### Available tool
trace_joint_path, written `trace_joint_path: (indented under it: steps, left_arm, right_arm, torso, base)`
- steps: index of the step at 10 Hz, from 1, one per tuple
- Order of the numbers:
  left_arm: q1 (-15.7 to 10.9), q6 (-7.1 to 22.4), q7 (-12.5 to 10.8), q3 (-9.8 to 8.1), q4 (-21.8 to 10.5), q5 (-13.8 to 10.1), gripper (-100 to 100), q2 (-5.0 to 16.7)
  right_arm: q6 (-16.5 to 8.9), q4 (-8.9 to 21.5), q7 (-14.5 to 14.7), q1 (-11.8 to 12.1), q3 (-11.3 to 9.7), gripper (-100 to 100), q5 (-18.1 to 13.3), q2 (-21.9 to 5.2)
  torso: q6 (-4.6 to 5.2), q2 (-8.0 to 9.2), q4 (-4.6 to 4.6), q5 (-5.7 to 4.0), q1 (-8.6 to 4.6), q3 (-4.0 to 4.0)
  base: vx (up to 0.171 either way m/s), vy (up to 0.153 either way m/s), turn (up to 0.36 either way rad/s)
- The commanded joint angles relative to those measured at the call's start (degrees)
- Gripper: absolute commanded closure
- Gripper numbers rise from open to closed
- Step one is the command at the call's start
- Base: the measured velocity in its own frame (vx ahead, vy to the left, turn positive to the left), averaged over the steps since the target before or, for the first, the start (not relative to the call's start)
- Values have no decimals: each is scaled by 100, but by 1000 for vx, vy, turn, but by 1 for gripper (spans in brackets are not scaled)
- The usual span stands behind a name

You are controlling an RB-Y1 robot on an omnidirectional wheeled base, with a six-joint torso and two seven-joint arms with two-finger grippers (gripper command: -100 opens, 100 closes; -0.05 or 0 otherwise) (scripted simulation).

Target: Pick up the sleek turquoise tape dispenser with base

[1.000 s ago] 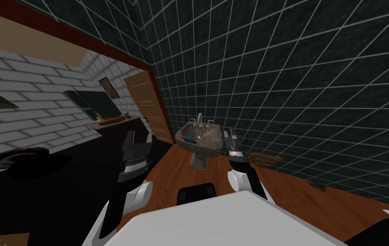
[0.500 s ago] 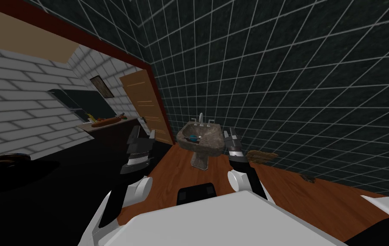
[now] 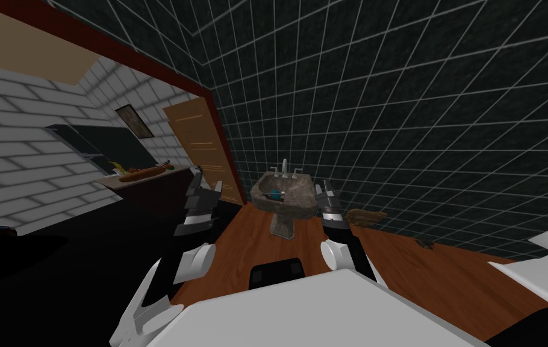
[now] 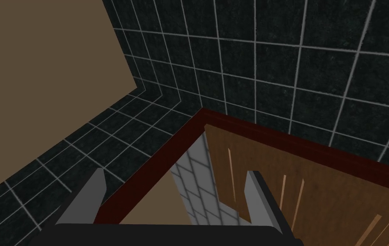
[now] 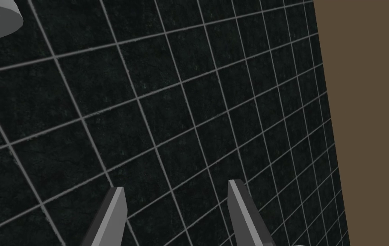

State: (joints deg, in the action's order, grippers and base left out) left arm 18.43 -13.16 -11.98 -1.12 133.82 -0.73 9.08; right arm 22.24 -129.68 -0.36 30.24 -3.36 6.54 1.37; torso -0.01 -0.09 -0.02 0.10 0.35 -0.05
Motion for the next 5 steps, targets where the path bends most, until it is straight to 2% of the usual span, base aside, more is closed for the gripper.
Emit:
trace_joint_path:
  steps: [1, 3, 4, 5]
  left_arm:
    - [-189, 286, -30, 56, 81, 19, -100, 20]
    - [-189, 517, -30, 56, 81, 19, -100, 20]
    - [-366, 715, -73, 90, 124, 20, -100, 41]
    - [-366, 862, -73, 90, 124, 20, -100, 41]
  right_arm:
    - [0, 0, 0, 0, 0, 0, 0, 0]
    - [0, 0, 0, 0, 0, 0, 0, 0]
    - [0, 0, 0, 0, 0, 0, 0, 1]
    - [0, 0, 0, 0, 0, 0, 0, 0]
  torso:
    - [0, 0, 0, 0, 0, 0]
    - [-1, -1, 0, -1, -4, 0]
    - [-1, 1, 0, -4, -18, 1]
    - [2, 1, 0, -4, -15, 1]
  base:
    - [10, 90, -102]
    - [6, 63, -22]
    - [4, 61, -89]
    - [3, 75, -71]
